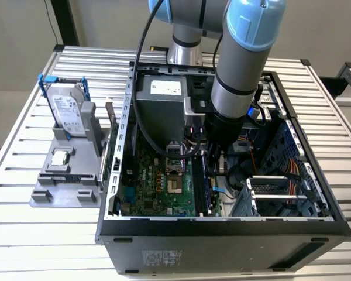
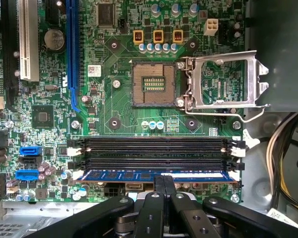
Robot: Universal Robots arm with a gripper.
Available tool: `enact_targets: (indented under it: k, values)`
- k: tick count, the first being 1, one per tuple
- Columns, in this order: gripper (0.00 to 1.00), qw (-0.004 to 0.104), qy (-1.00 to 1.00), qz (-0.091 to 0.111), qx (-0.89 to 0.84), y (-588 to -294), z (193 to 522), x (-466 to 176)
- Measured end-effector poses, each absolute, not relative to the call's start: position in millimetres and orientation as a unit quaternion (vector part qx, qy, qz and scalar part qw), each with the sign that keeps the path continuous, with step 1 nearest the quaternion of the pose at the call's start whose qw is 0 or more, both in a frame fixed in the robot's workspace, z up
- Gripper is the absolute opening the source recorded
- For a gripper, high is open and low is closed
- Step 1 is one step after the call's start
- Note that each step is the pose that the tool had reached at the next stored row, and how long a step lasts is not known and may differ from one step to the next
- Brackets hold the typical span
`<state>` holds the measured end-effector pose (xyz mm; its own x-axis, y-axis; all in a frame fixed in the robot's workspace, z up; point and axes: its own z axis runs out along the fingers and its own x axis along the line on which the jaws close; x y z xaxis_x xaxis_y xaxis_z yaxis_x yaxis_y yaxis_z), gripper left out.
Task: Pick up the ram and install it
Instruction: 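Press down the ram until it locks into place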
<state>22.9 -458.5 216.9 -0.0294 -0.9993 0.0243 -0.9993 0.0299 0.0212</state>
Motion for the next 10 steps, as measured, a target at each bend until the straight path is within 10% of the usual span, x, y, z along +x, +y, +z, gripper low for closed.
enact_targets:
  k: [10]
  values:
    - [0.00,0.016,-0.717,0.001,0.696,-458.3,227.3,22.9]
